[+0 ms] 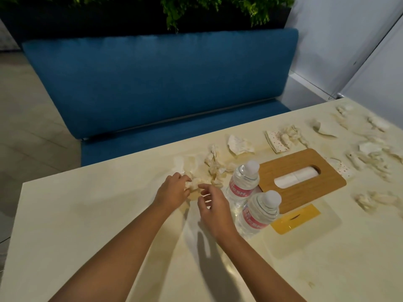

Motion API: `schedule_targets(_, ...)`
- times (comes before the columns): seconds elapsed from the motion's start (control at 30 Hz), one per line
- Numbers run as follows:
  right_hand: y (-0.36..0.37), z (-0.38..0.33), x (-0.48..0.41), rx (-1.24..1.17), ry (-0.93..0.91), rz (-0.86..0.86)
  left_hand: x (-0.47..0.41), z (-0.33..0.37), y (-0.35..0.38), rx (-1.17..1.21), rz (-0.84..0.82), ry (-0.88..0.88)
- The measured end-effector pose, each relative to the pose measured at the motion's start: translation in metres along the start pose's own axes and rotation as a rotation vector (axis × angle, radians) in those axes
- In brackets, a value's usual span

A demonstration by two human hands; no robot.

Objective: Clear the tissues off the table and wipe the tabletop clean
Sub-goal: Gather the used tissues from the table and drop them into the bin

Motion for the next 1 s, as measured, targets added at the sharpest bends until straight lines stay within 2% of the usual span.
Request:
schedule_targets(0.3, -0.052, -0.089, -0.039, -0.097, -0.207, 0.093, 0.004, 0.020, -0.067, 0.225, 0.182, 0.014)
schedule_targets(0.47, -0.104, -0.102, -0.080, -0.083, -0.203, 0.165, -0.005, 0.033, -0.078, 0.261, 0.204, 0.007)
schedule_targets(0.57, -0.124, -0.086, -0.106, -0.030, -0.139, 0.137, -0.012, 0.036, -0.075, 0.258, 0.203, -0.027)
schedule_targets(0.67, -0.132, -0.059, -0.134, 0.015, -0.035, 0.003, -0.021, 0.035, -0.069, 0.230, 0.192, -0.046)
schedule_targets(0.77, -0.119, -0.027, -0.156, 0.169, 0.004, -0.173, -0.030, 0.029, -0.062, 0.230, 0.203, -0.069)
schedule_targets(0.9, -0.087, 0.007, -0.175, 0.440, -0.012, -0.526, -0.045, 0.020, -0.052, 0.254, 0.210, -0.100)
schedule_targets(1.0, -0.065, 0.027, -0.188, 0.626, 0.056, -0.739, -0.051, 0.014, -0.046, 0.315, 0.240, -0.128)
Point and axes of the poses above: each hand's wrist, its own x-axis away from the middle knuckle, its own y-axis out of the palm, z = x × y, the point moved 2 cm from there along -x, towards the middle knuckle, and after that the axes turned 11 degrees about x, right-handed, at the moved point
